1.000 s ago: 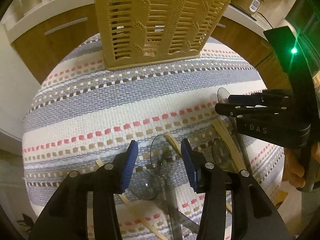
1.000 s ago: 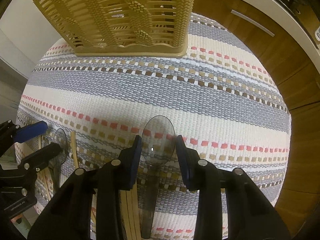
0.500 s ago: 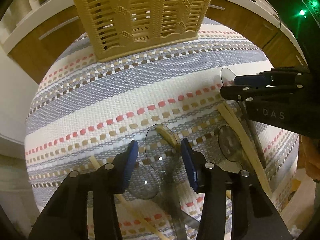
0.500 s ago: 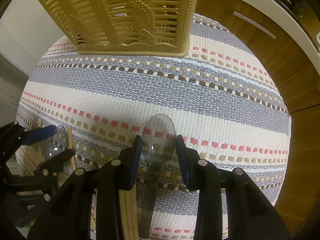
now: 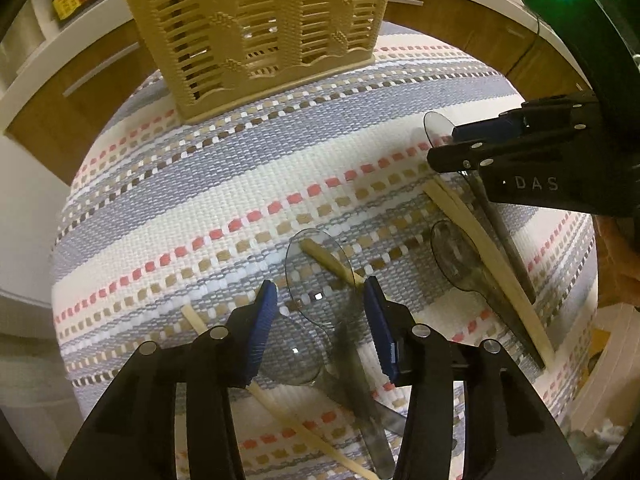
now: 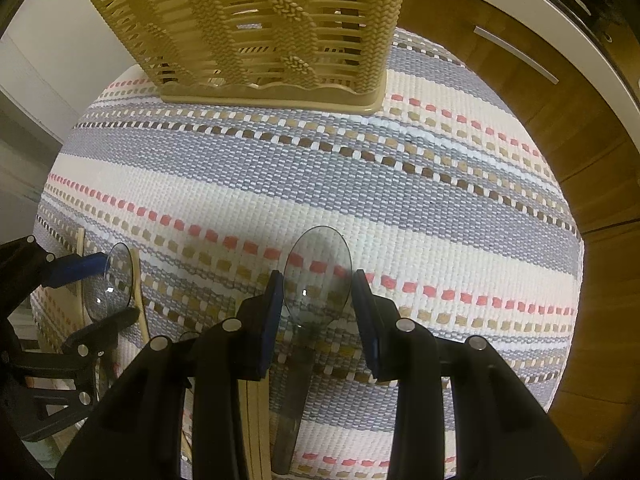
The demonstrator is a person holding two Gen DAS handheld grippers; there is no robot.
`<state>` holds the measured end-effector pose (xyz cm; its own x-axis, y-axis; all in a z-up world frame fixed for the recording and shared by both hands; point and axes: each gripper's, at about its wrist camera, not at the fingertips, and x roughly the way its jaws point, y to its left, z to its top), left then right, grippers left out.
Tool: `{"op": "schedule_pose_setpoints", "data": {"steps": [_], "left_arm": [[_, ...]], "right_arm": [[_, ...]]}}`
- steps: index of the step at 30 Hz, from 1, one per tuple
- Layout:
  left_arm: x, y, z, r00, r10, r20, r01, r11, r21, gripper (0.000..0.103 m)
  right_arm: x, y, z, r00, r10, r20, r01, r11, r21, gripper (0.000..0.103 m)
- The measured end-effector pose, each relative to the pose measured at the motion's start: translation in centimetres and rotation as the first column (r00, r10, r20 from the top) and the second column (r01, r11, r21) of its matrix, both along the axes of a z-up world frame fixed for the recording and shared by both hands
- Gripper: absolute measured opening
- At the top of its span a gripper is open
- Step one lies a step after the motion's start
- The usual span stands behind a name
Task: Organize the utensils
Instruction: 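Lower both tools to the cloth and close each on a clear spoon, then lift a clear spoon into the basket with left tool while right tool releases its spoon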
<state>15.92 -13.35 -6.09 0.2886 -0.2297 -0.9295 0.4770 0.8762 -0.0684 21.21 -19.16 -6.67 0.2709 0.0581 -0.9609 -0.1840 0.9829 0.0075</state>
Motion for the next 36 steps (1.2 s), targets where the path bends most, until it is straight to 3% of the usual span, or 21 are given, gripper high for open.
{"op": "schedule_pose_setpoints", "data": {"steps": [4, 10, 19, 25, 36], "left_arm": [[-0.1, -0.8, -0.1, 1.000, 0.001, 0.025, -0.001, 1.000, 0.013, 0.044], [-0.1, -1.6, -0.5, 0.999, -0.016, 0.046, 0.015, 0.999, 0.034, 0.035], [-1.3, 1.0, 0.6, 0.995, -0.093, 0.030, 0.093, 0.996, -0.016, 0.040], [-3.1, 1.5, 0.4, 0.986, -0.152, 0.062, 0.148, 0.987, 0.068, 0.043], [-3.2, -0.5, 0.3, 0.986, -0.153, 0.062, 0.142, 0.978, 0.150, 0.045]], "right_arm": [[0.1, 0.4, 0.0, 1.000, -0.002, 0.001, 0.002, 1.000, -0.014, 0.032], [-0.3, 1.0, 0.1, 1.000, 0.002, 0.020, -0.002, 1.000, -0.020, 0.030], [-0.1, -0.1, 0.3, 1.000, 0.014, 0.010, -0.014, 1.000, 0.019, 0.030], [0.0, -0.6, 0.4, 1.000, 0.018, 0.011, -0.018, 1.000, 0.016, 0.030], [-0.1, -0.5, 0.2, 1.000, 0.027, 0.012, -0.027, 1.000, 0.013, 0.031]]}}
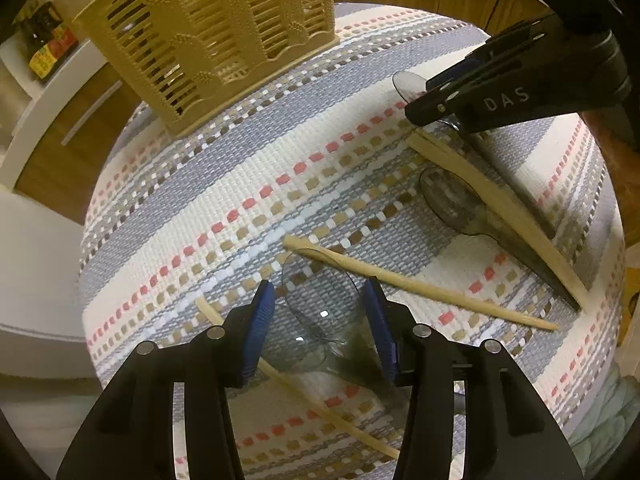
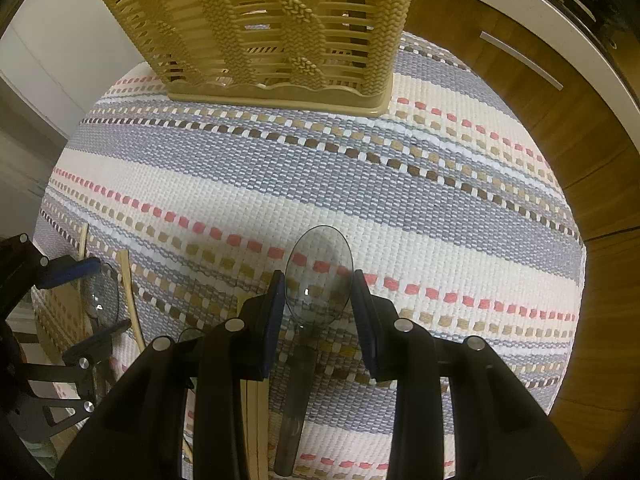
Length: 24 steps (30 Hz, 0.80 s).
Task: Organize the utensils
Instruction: 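Lift a clear spoon into the basket with left tool while right tool releases its spoon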
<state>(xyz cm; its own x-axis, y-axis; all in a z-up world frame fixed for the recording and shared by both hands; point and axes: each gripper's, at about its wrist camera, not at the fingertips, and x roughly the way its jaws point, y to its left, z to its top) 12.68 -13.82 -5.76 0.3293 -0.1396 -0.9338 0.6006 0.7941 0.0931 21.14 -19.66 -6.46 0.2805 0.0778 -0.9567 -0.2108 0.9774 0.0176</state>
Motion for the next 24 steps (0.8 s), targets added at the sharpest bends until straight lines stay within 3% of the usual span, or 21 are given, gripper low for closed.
{"op": "schedule_pose_setpoints", "data": {"steps": [2, 7, 10, 13, 20, 24], "left_arm": [[0.0, -0.2, 0.0, 1.000, 0.002, -0.008, -0.002, 1.000, -0.014, 0.037], [0.1, 0.0, -0.1, 1.000, 0.016, 0.000, -0.016, 0.999, -0.046, 0.036], [0.4, 0.7, 0.9, 0.998, 0.064, 0.018, -0.061, 0.990, -0.128, 0.035], [0.4, 2.2, 3.4, 0.994, 0.102, 0.048, -0.086, 0.960, -0.267, 0.035], [0.5, 4.3, 11.0, 0.954, 0.222, 0.201, -0.110, 0.885, -0.452, 0.034], [1.9, 4.7, 16.4, 0.897, 0.299, 0.324, -0.102, 0.856, -0.507, 0.034]], "right_arm": [[-0.1, 0.2, 0.0, 1.000, 0.004, 0.004, -0.004, 1.000, -0.005, 0.031], [-0.7, 0.4, 0.0, 0.999, 0.009, 0.032, -0.009, 1.000, -0.003, 0.030], [-1.4, -0.1, 0.2, 0.999, 0.011, 0.042, -0.014, 0.999, 0.051, 0.030], [-2.3, -0.8, 1.6, 0.996, 0.014, 0.091, -0.022, 0.996, 0.090, 0.030], [-5.4, -2.8, 9.7, 0.945, 0.022, 0.327, -0.086, 0.979, 0.183, 0.029], [-6.1, -3.9, 15.5, 0.880, -0.024, 0.475, -0.093, 0.971, 0.221, 0.030]]}}
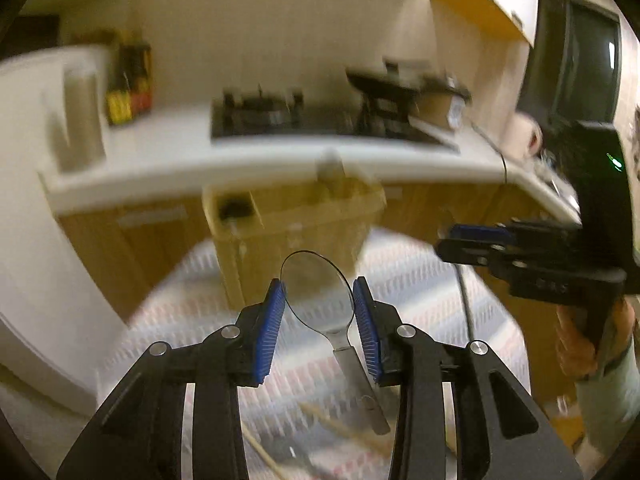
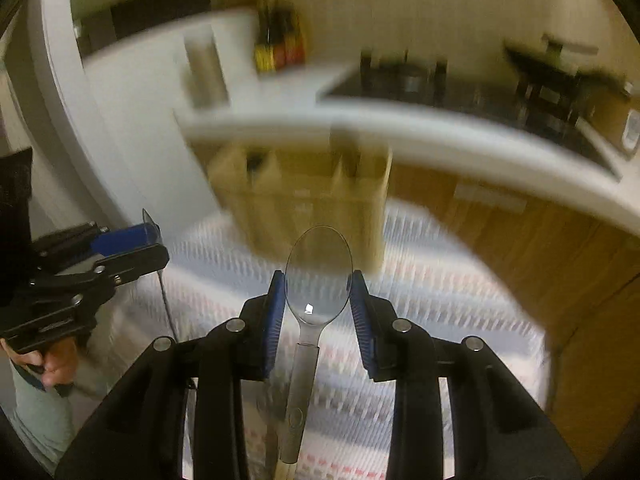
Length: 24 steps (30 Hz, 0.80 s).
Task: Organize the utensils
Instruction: 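Lift a clear spoon into the basket with left tool while right tool releases its spoon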
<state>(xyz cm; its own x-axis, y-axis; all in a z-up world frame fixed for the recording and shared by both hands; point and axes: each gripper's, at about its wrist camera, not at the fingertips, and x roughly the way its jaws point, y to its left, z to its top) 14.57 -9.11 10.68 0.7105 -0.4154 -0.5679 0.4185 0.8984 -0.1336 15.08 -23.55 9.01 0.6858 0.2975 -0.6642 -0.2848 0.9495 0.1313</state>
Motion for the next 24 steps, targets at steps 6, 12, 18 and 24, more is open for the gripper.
{"op": "schedule_pose_setpoints", "data": {"steps": [6, 12, 18, 24], "left_arm": [[3.7, -0.7, 5.9, 0.984, 0.096, 0.147, -0.094, 0.995, -0.019, 0.034], [6.1, -0.9, 8.5, 0.954, 0.165, 0.252, -0.166, 0.986, -0.015, 0.034], [9.0, -1.8, 7.7, 0.921, 0.208, 0.331, -0.225, 0.974, 0.013, 0.034], [11.0, -2.4, 3.7, 0.919, 0.194, 0.343, -0.222, 0.974, 0.043, 0.034]], "right_arm": [[1.9, -1.0, 7.0, 0.967, -0.101, 0.234, 0.091, 0.994, 0.053, 0.030], [5.3, -1.3, 9.3, 0.911, -0.207, 0.357, 0.179, 0.978, 0.110, 0.030], [9.7, -1.1, 7.1, 0.869, -0.277, 0.410, 0.243, 0.961, 0.134, 0.030], [12.3, -0.7, 3.2, 0.861, -0.275, 0.428, 0.259, 0.961, 0.095, 0.030]]}}
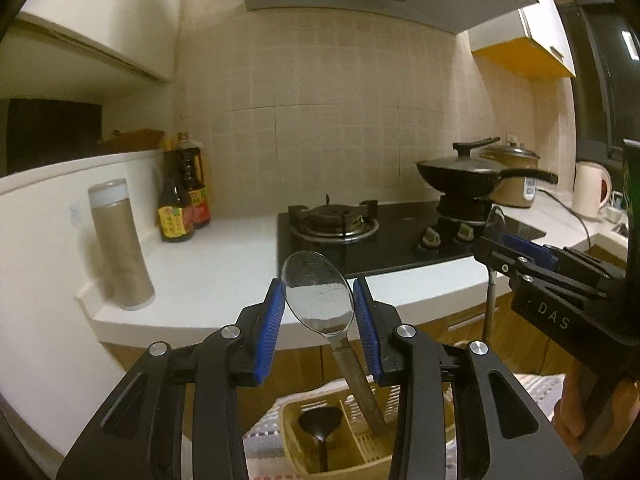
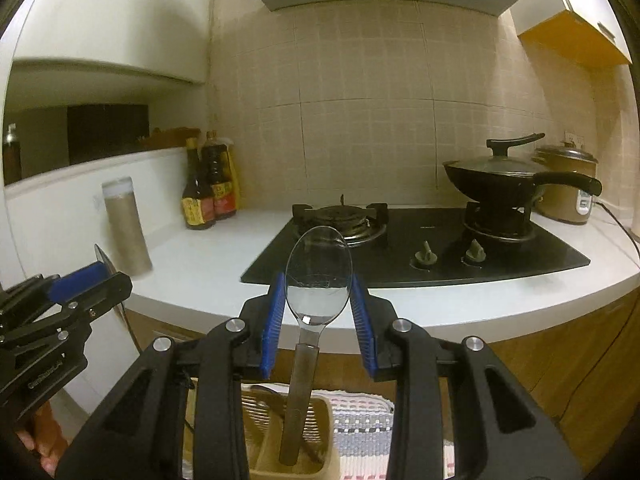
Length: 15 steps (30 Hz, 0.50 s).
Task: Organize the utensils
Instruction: 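Lift a clear spoon into the basket with left tool while right tool releases its spoon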
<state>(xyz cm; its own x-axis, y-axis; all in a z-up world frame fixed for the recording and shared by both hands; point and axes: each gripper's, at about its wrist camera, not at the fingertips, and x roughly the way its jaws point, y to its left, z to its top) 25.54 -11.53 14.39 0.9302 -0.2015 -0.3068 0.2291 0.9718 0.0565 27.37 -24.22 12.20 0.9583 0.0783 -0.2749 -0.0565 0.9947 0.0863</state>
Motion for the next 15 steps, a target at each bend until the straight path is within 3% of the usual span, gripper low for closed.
{"op": "schedule_pose_setpoints", "data": {"steps": [6, 15], "left_arm": [[0.7, -0.1, -2.4, 0.999, -0.028, -0.017, 0.028, 1.000, -0.010, 0.034], [-0.3, -0.2, -3.2, 0.995, -0.085, -0.059, 0.084, 0.996, -0.020, 0.038]], "right_arm": [[0.5, 0.8, -2.5, 1.000, 0.023, -0.012, -0.024, 0.999, -0.025, 0.030], [-1.2, 0.8, -3.2, 0.991, 0.105, -0.085, -0.105, 0.994, 0.000, 0.031]]}}
